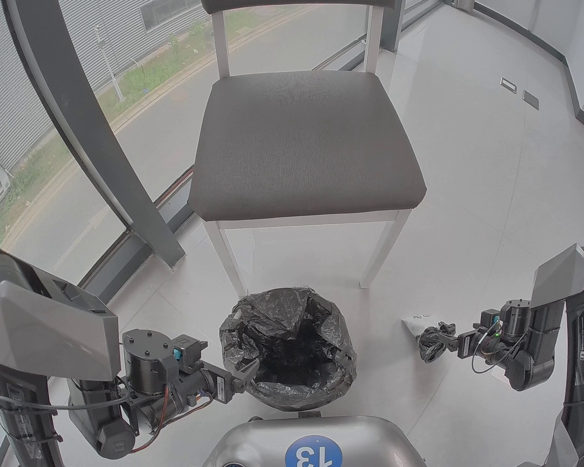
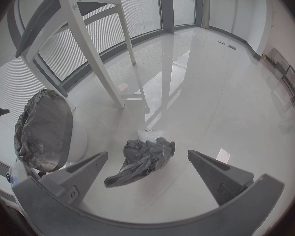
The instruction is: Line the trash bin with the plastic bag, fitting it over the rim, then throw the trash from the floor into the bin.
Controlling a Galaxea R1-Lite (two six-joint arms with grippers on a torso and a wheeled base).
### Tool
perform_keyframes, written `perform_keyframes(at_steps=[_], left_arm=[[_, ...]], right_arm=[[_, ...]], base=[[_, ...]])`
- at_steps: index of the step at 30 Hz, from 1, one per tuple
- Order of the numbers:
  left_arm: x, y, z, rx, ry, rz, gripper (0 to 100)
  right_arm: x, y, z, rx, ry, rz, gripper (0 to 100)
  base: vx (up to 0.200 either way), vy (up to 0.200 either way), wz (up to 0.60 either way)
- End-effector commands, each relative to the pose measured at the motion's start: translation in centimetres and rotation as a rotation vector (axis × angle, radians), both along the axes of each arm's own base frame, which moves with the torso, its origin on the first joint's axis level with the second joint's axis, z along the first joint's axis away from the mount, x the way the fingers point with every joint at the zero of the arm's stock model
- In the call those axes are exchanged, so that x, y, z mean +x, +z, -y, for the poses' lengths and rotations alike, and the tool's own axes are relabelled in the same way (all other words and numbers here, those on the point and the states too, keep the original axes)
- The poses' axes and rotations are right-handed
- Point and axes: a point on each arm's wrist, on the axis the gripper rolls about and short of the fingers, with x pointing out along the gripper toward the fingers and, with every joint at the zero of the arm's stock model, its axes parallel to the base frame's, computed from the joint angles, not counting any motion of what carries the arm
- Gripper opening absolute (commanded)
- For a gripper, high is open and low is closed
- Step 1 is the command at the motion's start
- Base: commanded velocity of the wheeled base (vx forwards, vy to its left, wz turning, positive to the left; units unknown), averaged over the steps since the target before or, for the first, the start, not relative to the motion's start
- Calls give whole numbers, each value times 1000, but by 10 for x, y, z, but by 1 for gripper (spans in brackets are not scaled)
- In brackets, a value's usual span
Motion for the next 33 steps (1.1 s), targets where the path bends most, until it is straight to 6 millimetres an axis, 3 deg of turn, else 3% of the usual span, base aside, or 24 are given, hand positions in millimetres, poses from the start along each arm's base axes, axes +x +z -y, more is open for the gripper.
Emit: perform_keyframes(at_steps=[1,8,33], left_arm=[[1,2,0,-10,3,16,100],[1,1,0,-9,3,15,100],[-1,-2,0,3,0,-3,100]], right_arm=[[12,-13,3,-7,0,16,100],[21,-20,3,7,-3,-42,100],[20,-18,3,6,1,-78,100]], base=[[0,0,0],[0,0,0],[0,0,0]])
